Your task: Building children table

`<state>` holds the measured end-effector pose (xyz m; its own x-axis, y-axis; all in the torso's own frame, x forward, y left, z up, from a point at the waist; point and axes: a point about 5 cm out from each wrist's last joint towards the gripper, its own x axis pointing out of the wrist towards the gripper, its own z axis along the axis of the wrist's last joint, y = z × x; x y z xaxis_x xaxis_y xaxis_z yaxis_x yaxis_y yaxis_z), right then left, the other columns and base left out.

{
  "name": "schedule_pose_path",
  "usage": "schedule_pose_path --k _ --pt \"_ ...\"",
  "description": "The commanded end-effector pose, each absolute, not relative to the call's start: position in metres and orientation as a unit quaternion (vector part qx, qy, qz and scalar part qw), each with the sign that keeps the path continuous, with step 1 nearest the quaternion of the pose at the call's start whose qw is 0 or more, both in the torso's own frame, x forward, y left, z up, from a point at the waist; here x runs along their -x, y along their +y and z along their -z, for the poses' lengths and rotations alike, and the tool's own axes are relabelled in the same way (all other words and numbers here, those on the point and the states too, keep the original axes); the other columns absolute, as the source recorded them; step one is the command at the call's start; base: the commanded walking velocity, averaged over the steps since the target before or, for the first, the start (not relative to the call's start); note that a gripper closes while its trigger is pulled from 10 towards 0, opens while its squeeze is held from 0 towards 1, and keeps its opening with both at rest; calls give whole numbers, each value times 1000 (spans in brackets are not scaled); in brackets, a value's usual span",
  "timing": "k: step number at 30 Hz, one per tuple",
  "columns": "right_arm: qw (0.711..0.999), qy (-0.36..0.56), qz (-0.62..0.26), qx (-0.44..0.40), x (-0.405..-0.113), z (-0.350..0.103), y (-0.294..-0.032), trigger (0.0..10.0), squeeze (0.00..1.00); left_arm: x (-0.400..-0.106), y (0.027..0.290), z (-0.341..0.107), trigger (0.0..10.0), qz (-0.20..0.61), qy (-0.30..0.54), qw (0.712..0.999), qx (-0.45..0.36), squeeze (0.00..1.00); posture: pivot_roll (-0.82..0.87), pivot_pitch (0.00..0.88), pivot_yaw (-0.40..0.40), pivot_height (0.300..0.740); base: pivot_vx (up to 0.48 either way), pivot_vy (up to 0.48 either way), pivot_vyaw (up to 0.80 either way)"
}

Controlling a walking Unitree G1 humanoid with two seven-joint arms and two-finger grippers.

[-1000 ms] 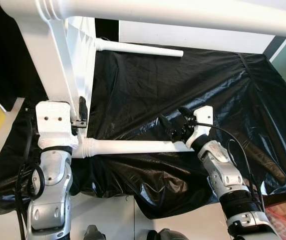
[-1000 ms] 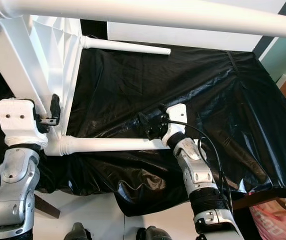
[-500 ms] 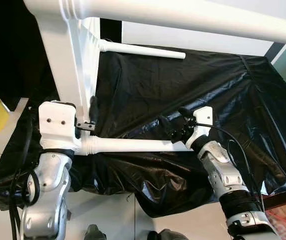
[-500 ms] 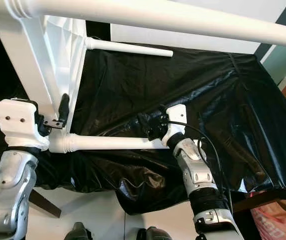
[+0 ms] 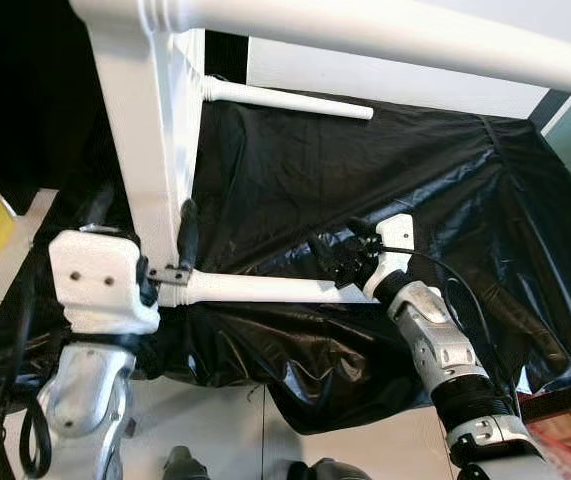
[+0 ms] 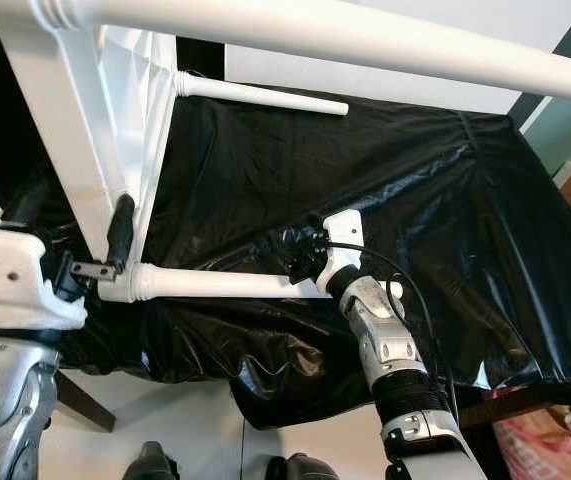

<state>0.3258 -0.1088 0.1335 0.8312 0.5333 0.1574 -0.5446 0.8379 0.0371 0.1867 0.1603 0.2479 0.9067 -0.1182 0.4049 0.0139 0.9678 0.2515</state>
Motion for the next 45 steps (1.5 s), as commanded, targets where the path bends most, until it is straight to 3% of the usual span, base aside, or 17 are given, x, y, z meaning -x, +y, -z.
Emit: schedule_pose_path --k 1,13,23,34,45 --pt "955 -71 -287 -36 -327 -133 -108 10000 0 -181 155 -251 10000 68 -216 966 -128 0 210 91 -195 740 0 0 0" --pt "946 -71 -312 -43 -333 -134 -92 10000 0 -168 145 -245 10000 193 -173 951 -168 0 258 74 -214 740 0 0 0" --pt "949 -81 -302 -44 -334 -134 -93 10000 0 -155 128 -209 10000 336 -24 934 -120 0 239 82 -186 740 0 0 0" --pt "959 -106 -261 -33 -332 -137 -107 10000 0 -180 121 -204 10000 368 -20 920 -129 0 164 79 -123 740 0 0 0" --pt "972 -122 -201 -28 -318 -134 -128 10000 0 -197 109 -205 10000 387 -40 919 -71 0 89 88 -70 740 0 0 0"
